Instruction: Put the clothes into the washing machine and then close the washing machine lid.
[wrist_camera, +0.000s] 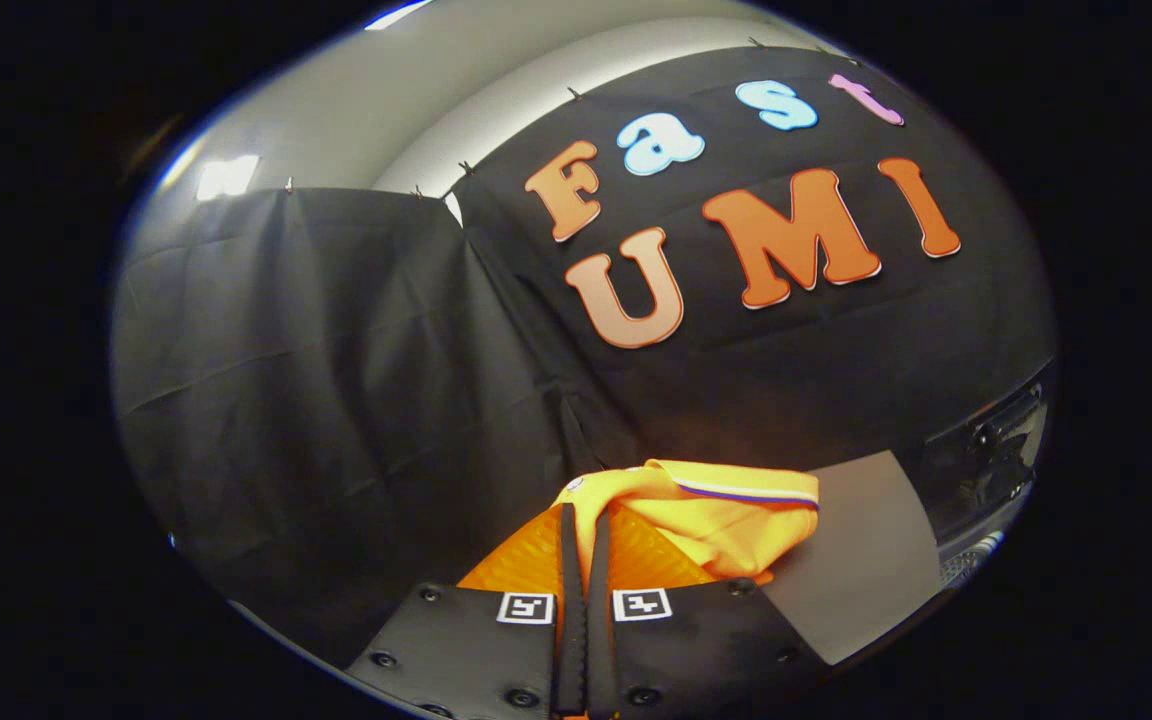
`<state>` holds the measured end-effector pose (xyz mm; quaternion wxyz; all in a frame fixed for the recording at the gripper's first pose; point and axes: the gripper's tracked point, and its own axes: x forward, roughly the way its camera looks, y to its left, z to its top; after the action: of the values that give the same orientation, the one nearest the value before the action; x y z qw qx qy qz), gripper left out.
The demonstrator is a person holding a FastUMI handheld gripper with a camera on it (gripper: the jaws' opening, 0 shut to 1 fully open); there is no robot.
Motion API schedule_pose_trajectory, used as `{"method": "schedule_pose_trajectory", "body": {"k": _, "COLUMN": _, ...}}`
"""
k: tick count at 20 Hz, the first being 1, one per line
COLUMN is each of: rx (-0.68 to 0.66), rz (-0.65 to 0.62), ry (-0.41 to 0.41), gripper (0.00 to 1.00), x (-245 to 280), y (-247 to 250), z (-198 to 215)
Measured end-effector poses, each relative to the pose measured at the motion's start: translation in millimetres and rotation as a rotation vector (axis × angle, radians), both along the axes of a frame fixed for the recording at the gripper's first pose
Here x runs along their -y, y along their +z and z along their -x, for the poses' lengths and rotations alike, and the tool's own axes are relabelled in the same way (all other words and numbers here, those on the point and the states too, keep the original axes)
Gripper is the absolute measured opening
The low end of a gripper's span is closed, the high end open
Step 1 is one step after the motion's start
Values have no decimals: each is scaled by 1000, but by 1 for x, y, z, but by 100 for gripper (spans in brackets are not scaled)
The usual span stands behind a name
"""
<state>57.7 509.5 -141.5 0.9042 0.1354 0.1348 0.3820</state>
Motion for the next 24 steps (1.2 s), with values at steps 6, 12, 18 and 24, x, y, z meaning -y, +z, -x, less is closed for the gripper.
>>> {"method": "schedule_pose_trajectory", "body": {"k": 6, "rx": 105, "rz": -62, "ry": -58, "gripper": 8, "x": 62, "y": 77, "z": -6}}
{"method": "schedule_pose_trajectory", "body": {"k": 12, "rx": 187, "rz": -35, "ry": -141, "gripper": 8, "x": 165, "y": 119, "z": -35}}
{"method": "schedule_pose_trajectory", "body": {"k": 18, "rx": 213, "rz": 44, "ry": -235, "gripper": 8, "x": 290, "y": 115, "z": -75}}
{"method": "schedule_pose_trajectory", "body": {"k": 24, "rx": 112, "rz": 154, "ry": -288, "gripper": 8, "x": 389, "y": 43, "z": -114}}
